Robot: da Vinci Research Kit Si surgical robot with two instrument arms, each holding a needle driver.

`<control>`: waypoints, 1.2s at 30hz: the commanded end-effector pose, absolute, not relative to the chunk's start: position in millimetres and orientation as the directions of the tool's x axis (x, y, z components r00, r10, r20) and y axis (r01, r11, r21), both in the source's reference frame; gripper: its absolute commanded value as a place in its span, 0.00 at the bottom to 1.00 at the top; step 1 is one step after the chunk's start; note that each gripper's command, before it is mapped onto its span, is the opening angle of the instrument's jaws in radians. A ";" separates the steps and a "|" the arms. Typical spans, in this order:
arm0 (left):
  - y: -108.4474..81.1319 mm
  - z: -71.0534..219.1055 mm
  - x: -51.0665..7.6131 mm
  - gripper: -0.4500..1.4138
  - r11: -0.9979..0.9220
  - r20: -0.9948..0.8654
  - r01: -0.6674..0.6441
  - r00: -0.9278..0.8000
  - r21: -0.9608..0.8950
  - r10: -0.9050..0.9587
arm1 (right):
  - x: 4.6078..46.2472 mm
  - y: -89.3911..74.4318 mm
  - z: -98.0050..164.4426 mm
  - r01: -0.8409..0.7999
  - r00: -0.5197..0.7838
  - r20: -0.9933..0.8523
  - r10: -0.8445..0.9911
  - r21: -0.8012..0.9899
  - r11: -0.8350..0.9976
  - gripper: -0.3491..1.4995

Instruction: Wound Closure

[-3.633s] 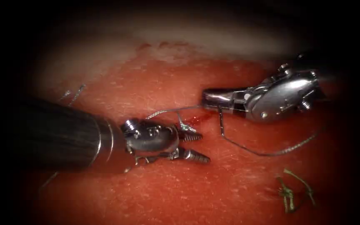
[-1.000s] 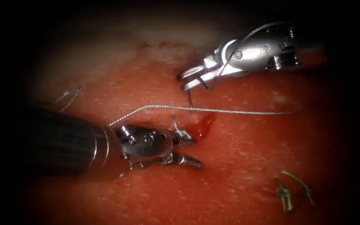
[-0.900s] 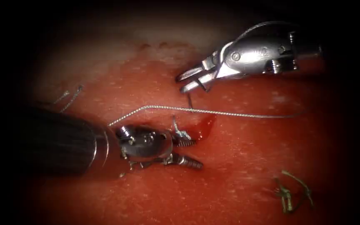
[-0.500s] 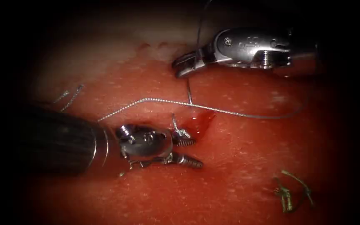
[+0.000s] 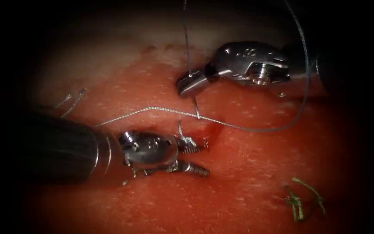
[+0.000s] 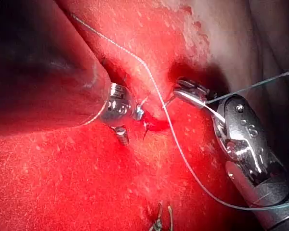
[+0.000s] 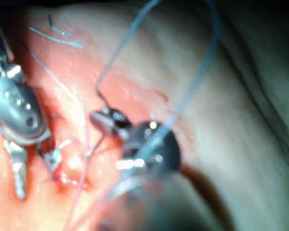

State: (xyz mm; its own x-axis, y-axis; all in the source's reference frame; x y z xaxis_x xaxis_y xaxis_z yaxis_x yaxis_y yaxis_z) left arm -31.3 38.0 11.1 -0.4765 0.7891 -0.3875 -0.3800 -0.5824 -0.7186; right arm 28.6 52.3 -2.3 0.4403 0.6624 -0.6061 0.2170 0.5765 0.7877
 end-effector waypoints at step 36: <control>39.1 6.2 -32.3 0.62 -0.808 -0.604 -0.265 -0.552 -0.527 0.575 | 19.9 53.8 2.3 -0.323 0.146 -0.661 0.736 0.671 0.667 0.90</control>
